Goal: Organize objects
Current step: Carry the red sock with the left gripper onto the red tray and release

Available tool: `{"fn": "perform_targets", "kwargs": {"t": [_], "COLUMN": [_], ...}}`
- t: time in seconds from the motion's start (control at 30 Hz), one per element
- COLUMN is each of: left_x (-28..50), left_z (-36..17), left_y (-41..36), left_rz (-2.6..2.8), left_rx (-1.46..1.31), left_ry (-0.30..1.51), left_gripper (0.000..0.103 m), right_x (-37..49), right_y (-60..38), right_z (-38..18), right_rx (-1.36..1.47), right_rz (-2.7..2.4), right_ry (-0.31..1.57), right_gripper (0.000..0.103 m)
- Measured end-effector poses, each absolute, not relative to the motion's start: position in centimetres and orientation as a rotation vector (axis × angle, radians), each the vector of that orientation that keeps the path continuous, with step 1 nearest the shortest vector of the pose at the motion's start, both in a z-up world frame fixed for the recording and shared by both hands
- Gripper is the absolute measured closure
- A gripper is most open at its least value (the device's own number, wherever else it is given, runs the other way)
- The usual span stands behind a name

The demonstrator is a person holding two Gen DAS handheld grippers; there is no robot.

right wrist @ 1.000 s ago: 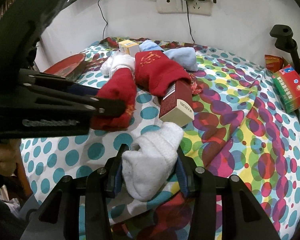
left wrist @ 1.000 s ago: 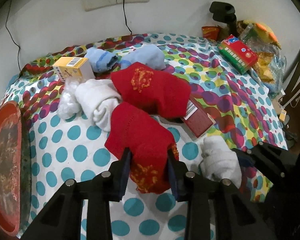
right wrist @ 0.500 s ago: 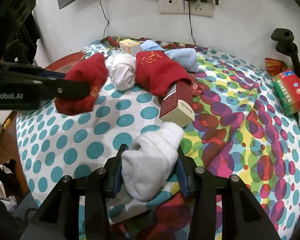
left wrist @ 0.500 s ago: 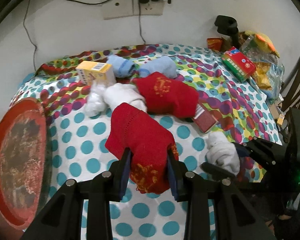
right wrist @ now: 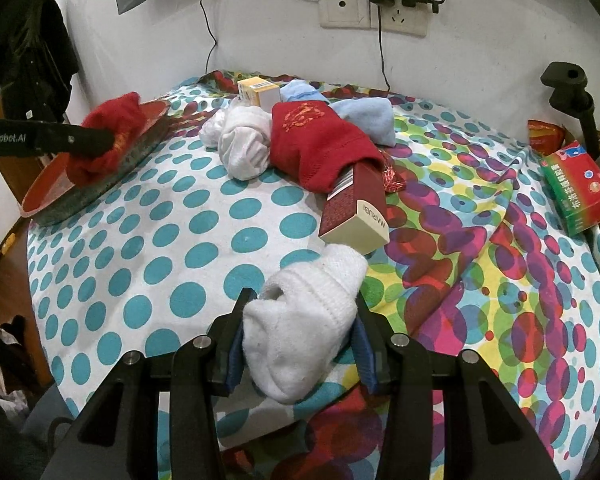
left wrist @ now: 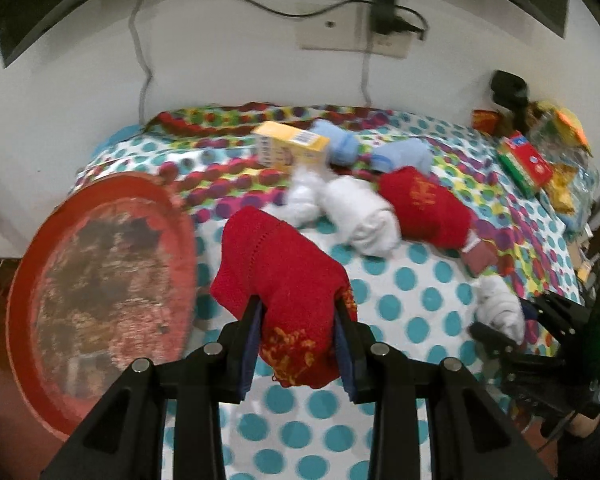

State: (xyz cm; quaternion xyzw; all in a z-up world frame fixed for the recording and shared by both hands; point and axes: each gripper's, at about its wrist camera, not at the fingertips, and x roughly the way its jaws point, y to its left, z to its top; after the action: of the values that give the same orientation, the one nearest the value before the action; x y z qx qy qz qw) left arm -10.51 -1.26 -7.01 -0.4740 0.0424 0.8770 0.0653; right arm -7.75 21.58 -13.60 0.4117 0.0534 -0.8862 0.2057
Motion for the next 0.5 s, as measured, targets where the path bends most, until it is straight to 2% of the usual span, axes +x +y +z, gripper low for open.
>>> {"fn": "perform_targets", "kwargs": {"t": [0.5], "left_x": [-12.5], "left_z": [-6.8], "left_y": [-12.3], "left_rz": [2.807], "left_rx": [-1.496], "left_ry": [0.051], "left_gripper": [0.069], "right_x": [-7.7], "right_y": [21.2], "right_z": [-13.6], "right_rx": [1.149], "right_rz": [-2.483], "right_ry": [0.191], "right_gripper": [0.059]}}
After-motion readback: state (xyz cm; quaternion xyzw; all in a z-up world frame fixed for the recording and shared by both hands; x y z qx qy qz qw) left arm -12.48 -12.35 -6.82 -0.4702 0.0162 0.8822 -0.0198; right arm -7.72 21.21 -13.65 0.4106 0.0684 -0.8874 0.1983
